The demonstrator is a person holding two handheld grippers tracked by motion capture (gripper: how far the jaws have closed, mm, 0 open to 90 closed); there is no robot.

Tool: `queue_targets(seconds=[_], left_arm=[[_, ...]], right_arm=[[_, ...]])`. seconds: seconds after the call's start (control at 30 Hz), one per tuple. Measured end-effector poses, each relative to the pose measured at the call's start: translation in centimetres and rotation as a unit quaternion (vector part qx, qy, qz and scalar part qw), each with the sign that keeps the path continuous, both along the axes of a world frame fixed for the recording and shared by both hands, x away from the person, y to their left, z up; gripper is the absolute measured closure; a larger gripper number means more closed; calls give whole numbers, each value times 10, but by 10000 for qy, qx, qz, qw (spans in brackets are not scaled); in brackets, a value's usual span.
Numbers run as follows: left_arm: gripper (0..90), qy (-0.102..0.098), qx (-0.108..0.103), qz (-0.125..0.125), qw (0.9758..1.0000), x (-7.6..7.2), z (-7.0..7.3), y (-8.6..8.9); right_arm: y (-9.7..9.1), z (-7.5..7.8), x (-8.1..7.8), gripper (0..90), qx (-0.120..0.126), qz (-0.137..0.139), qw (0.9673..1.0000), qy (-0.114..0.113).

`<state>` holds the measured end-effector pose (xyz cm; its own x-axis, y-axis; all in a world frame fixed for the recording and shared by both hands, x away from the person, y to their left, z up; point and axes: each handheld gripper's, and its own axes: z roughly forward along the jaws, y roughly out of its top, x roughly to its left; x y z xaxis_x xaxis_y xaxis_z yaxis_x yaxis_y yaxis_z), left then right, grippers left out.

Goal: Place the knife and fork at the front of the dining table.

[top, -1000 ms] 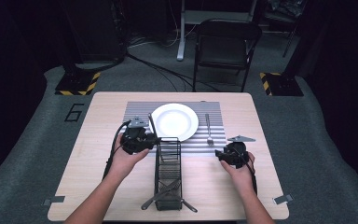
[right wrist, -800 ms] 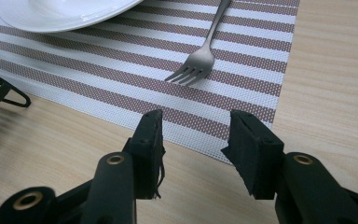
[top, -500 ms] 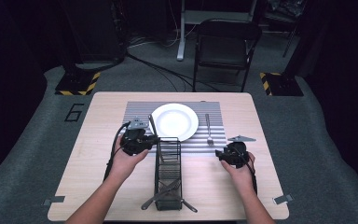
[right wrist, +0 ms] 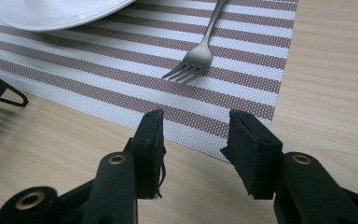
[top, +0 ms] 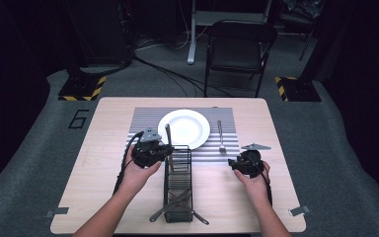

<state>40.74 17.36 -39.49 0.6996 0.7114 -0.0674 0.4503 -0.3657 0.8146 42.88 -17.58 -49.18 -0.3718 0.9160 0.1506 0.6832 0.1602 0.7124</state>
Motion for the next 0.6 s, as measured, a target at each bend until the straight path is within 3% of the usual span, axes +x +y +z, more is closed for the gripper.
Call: queue_targets(seconds=[0.03, 0.37, 0.6], left_arm=[[817, -23, -57, 14, 10000, 0, -1, -2], [821, -110, 82, -63, 9999, 1, 1, -7], [822, -140, 23, -88, 9999, -1, 10, -5]], right_arm=[[0, 0, 0, 555, 21, -3, 10000, 8], [-2, -1, 1, 558, 24, -8, 10000, 4], [-3, -2, 1, 558, 53, -40, 10000, 36]])
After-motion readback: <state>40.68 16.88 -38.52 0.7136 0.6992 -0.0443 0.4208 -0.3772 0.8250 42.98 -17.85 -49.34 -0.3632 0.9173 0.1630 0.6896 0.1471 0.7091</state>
